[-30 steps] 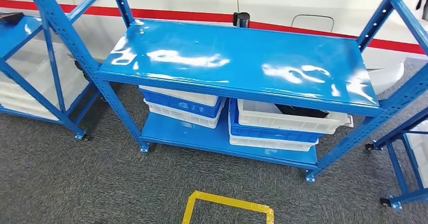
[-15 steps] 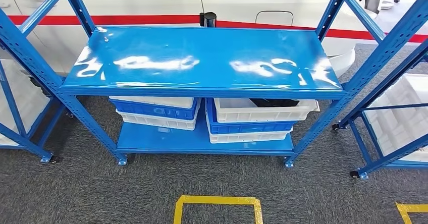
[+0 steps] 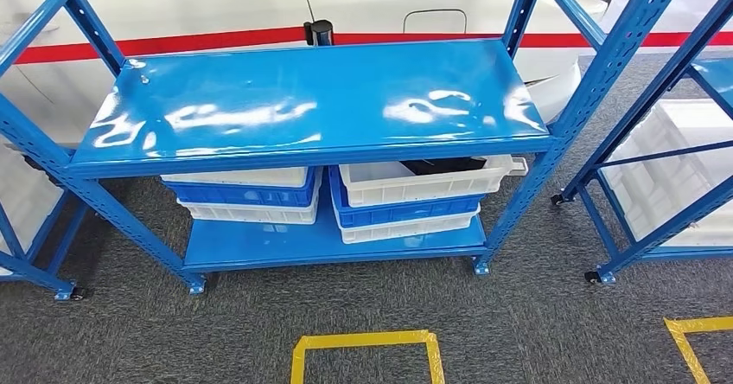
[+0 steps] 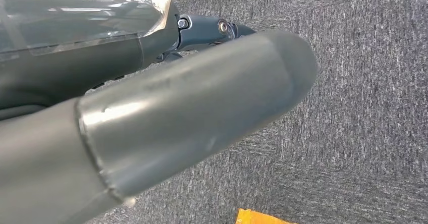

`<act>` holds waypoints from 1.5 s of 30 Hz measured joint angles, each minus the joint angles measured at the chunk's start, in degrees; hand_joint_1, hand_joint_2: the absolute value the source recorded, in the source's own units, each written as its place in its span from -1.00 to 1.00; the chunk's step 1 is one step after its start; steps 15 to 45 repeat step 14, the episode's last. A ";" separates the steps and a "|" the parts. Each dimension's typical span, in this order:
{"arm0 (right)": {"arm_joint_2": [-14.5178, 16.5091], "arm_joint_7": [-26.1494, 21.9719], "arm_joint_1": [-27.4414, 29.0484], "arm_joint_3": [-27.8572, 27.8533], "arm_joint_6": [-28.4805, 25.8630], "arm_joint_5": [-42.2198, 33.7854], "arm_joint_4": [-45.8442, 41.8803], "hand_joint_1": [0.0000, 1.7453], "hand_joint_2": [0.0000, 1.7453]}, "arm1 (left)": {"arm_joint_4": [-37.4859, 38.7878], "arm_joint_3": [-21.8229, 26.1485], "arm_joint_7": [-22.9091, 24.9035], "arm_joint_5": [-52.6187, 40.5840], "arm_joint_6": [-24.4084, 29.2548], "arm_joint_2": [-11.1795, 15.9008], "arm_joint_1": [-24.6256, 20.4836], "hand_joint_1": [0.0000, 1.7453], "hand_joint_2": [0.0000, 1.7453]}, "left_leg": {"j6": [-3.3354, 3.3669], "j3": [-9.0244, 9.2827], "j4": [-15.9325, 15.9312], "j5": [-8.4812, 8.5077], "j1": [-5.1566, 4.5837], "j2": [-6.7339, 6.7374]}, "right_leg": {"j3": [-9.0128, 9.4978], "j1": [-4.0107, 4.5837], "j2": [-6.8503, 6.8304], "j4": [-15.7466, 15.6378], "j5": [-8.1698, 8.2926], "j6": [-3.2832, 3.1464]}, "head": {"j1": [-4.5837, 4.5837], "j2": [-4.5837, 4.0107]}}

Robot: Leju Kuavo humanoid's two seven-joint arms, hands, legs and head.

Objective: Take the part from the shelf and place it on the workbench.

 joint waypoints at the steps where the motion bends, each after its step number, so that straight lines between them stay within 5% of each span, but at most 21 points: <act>1: -0.02 0.00 0.00 0.07 0.01 0.01 0.00 -1.00 -1.00 | 0.00 0.01 0.01 0.02 0.01 0.00 0.00 -1.00 -1.00 | -0.21 0.03 -0.12 0.08 0.07 0.00 | -0.03 0.08 0.00 0.01 -0.02 -0.05 | -0.01 0.00; 6: -0.04 0.00 0.00 0.44 0.05 0.03 0.00 -1.00 -1.00 | 0.00 0.02 0.04 0.06 0.05 -0.02 0.00 -1.00 -1.00 | -1.59 0.14 -0.47 0.26 0.22 0.00 | -0.21 0.40 -0.01 0.09 -0.07 -0.57 | 0.00 0.00; 10: -0.09 0.00 0.00 0.68 0.07 0.03 0.00 -1.00 -1.00 | 0.00 0.02 0.04 0.07 0.07 -0.04 0.00 -1.00 -1.00 | -1.95 0.15 -0.47 0.21 0.17 0.00 | -0.22 0.47 -0.01 0.09 -0.07 -0.57 | 0.02 0.00; 45: -0.09 -0.01 0.00 0.82 0.12 0.11 0.00 -1.00 -1.00 | 0.00 0.04 0.12 0.08 0.08 -0.05 0.00 -1.00 -1.00 | -1.96 0.14 -0.47 0.21 -0.01 0.00 | -0.20 0.42 -0.01 0.09 -0.07 -0.56 | 0.01 0.00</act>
